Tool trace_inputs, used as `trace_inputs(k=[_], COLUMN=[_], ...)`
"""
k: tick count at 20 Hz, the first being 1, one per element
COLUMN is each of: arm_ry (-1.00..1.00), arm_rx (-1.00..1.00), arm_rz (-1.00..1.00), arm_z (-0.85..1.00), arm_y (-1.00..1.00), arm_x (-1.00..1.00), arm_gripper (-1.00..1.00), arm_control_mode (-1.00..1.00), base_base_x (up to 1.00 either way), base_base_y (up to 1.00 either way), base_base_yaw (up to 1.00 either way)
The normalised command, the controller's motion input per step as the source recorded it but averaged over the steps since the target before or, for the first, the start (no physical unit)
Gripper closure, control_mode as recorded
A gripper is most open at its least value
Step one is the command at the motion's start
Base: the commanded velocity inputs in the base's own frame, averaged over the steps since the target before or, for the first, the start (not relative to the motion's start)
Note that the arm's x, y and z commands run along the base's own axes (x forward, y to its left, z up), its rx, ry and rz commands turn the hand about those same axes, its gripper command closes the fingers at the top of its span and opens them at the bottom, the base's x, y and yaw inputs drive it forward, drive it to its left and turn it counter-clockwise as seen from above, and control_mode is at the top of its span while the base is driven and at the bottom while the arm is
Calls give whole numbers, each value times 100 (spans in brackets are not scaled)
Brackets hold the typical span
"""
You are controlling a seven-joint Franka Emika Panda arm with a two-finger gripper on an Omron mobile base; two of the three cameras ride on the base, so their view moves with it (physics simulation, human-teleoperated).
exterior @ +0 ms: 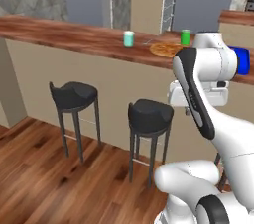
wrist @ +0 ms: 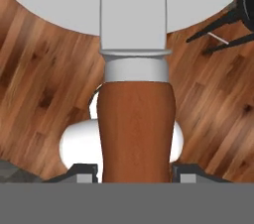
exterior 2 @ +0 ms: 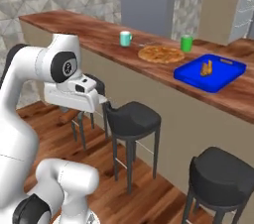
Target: Take the pizza cutter from the drawer on the left and place it on the dining counter for cutting.
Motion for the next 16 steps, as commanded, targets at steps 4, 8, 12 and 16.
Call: trace_inputs(k=[4, 8, 12, 16], arm_ry=[0, 0, 0, 0], arm_rx=[0, 0, 0, 0], arm_rz=[0, 0, 0, 0], arm_z=[0, 0, 0, 0], arm_y=[0, 0, 0, 0], arm_x=[0, 0, 0, 0], arm_gripper=[100, 100, 100, 100], arm_control_mode=[100, 100, 100, 100], base_base_x=[15, 29, 36, 58], base_base_y=[24, 54, 92, 41], base_base_yaw=[40, 30, 11, 1])
